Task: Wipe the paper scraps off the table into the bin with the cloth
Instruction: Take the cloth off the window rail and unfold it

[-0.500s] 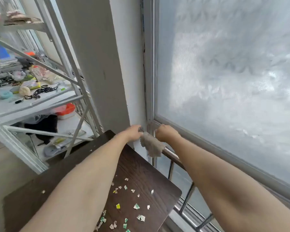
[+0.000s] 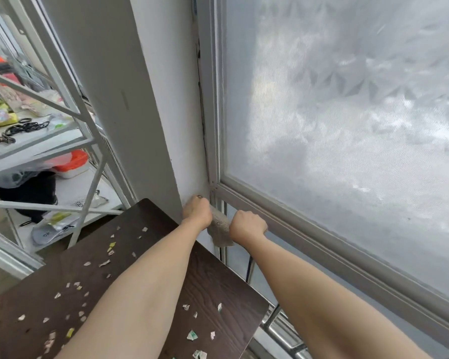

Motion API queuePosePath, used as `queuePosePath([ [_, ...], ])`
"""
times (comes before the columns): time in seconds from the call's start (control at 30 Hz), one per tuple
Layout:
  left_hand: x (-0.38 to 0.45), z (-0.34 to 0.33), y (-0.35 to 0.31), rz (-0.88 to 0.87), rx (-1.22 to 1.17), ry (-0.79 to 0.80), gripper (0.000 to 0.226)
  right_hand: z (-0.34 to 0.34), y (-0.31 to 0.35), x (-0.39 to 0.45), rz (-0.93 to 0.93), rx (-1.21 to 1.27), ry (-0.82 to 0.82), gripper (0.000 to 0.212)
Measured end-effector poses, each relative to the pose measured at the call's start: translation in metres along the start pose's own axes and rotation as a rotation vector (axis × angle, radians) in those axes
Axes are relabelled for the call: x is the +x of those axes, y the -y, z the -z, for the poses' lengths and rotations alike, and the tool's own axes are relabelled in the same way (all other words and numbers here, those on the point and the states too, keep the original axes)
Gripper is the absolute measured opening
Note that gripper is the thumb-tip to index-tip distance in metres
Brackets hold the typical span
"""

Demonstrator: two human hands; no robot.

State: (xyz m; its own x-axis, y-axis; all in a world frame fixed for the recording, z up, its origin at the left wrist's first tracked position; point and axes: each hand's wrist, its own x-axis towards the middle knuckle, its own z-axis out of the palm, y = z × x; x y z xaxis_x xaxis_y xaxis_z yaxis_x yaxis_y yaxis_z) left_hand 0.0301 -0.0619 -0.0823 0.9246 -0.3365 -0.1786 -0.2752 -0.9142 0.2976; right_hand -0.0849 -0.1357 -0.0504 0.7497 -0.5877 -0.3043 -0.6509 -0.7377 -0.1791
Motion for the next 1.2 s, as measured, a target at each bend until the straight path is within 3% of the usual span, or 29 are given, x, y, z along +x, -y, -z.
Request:
queuePosePath([
  [0.13, 0.004, -0.006, -0.002, -0.010, 0.123, -0.039, 0.031, -0.006, 0.001, 0.006, 0.017, -0.015, -0.029, 0.026],
  [0.37, 0.005, -0.007, 0.006, -0.081, -0.039, -0.079, 0.025, -0.005, 0.005, 0.007, 0.086, 0.058, -0.063, 0.028],
  [0.5, -0.009, 0.010, 0.016, -0.103, -0.237, -0.084, 0.004, 0.005, 0.009, 0.007, 0.081, 0.195, -0.124, 0.009],
  [0.6, -0.022, 0.028, 0.031, -0.094, -0.411, -0.095, 0.012, 0.016, 0.016, 0.005, -0.002, 0.399, -0.136, 0.031],
  [0.67, -0.031, 0.044, 0.045, -0.099, -0.499, -0.112, 0.013, 0.025, 0.023, -0.001, -0.017, 0.491, -0.163, 0.030],
  [0.73, -0.042, 0.063, 0.059, -0.123, -0.587, -0.088, 0.028, 0.034, 0.031, -0.010, 0.025, 0.549, -0.181, 0.013],
  [0.8, -0.054, 0.083, 0.073, -0.179, -0.638, -0.056, 0.040, 0.040, 0.042, -0.019, 0.102, 0.622, -0.181, 0.035],
  [0.9, -0.073, 0.116, 0.092, -0.207, -0.635, -0.071, 0.030, 0.052, 0.061, -0.034, 0.290, 0.640, -0.141, 0.059],
  [0.97, -0.088, 0.135, 0.105, -0.204, -0.621, -0.080, 0.023, 0.060, 0.075, -0.041, 0.378, 0.597, -0.066, 0.045],
  [1.07, -0.110, 0.160, 0.123, -0.165, -0.577, -0.095, 0.054, 0.072, 0.095, -0.057, 0.471, 0.480, -0.028, 0.016],
  [1.2, -0.143, 0.185, 0.143, -0.120, -0.362, -0.254, 0.052, 0.084, 0.124, -0.082, 0.560, 0.338, -0.104, 0.022],
])
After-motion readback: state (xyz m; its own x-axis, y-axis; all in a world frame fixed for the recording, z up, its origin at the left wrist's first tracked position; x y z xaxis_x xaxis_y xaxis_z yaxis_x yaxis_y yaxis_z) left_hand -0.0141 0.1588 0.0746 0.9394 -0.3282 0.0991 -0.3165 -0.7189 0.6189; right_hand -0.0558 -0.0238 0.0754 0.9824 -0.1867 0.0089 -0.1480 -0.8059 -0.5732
